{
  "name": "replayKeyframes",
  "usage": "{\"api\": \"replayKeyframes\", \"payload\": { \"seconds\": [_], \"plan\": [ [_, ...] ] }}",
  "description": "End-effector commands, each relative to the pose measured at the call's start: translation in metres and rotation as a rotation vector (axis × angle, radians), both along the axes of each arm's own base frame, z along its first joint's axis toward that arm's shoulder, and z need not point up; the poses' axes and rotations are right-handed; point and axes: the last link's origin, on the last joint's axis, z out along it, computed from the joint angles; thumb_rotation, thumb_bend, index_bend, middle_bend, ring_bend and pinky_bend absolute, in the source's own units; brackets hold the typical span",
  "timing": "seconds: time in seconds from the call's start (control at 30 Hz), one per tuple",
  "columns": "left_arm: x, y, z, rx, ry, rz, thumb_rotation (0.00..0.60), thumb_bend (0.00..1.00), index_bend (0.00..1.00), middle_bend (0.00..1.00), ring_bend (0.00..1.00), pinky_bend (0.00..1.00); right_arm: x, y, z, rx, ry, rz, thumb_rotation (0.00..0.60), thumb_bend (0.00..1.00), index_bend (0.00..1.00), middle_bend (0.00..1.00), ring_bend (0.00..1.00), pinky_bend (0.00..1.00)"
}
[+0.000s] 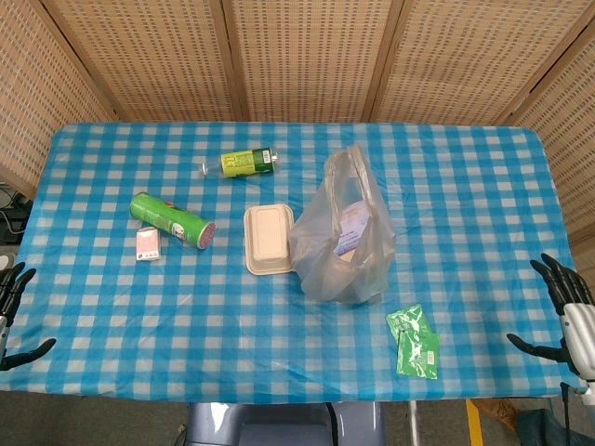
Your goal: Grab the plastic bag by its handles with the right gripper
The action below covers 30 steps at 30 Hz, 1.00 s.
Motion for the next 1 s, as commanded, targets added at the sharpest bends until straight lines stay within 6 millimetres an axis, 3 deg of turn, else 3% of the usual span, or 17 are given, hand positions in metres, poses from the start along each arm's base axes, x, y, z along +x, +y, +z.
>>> {"api": "replayKeyframes", "payload": {
  "seconds": [0.03, 0.2, 0.5, 1.0],
  "plan": [
    [-0.001, 0.008, -0.002, -0.002, 0.006, 0.02, 0.6, 0.0, 0.0, 0.0, 0.0, 0.0, 0.027, -0.05, 0.015, 0.096, -0.127, 0.12, 0.6, 0.0, 0.0, 0.0, 0.0, 0.0],
    [-0.004, 0.017, -0.005, -0.005, 0.008, 0.041, 0.6, 0.0, 0.0, 0.0, 0.0, 0.0, 0.062, -0.088, 0.027, 0.238, -0.329, 0.239, 0.6, 0.0, 0.0, 0.0, 0.0, 0.0],
    [-0.008, 0.026, -0.006, -0.012, 0.01, 0.073, 0.6, 0.0, 0.0, 0.0, 0.0, 0.0, 0.101, -0.118, 0.034, 0.407, -0.402, 0.317, 0.6, 0.0, 0.0, 0.0, 0.0, 0.0],
    [-0.015, 0.035, -0.002, -0.011, -0.007, 0.118, 0.6, 0.0, 0.0, 0.0, 0.0, 0.0, 0.169, -0.164, 0.012, 0.64, -0.46, 0.24, 0.6, 0.0, 0.02, 0.0, 0.0, 0.0]
  ]
}}
